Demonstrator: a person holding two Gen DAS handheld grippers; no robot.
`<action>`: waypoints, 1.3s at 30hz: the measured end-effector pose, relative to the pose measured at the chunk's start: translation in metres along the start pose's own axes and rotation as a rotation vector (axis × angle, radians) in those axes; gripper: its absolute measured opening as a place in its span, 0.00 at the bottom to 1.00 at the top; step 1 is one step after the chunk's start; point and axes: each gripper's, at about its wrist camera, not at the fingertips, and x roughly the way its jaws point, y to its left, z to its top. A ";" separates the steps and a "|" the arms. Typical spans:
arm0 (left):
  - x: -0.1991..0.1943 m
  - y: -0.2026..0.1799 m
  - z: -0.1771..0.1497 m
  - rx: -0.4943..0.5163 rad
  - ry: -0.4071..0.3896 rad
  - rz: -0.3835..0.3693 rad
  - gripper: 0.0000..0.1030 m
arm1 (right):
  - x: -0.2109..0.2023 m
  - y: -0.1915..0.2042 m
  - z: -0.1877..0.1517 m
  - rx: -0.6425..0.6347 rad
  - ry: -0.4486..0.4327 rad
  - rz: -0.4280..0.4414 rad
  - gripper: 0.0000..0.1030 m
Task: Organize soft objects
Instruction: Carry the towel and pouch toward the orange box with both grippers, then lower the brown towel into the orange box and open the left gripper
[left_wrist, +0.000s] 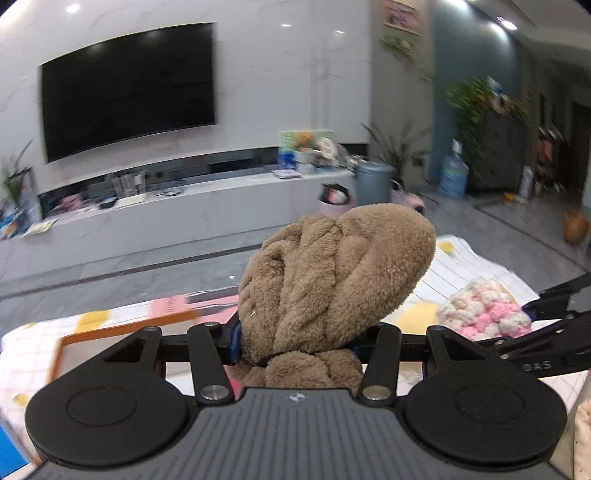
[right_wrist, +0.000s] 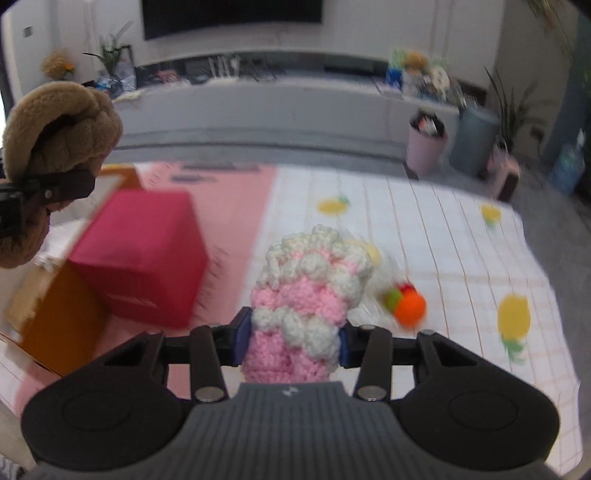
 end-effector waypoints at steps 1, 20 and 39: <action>-0.005 0.012 0.000 -0.022 -0.001 0.010 0.55 | -0.004 0.012 0.007 -0.011 -0.018 0.011 0.43; 0.069 0.141 -0.041 -0.148 0.306 0.196 0.55 | 0.044 0.220 0.031 -0.190 -0.073 0.298 0.43; 0.153 0.123 -0.058 -0.095 0.406 0.191 0.60 | 0.066 0.214 0.003 -0.254 -0.065 0.360 0.43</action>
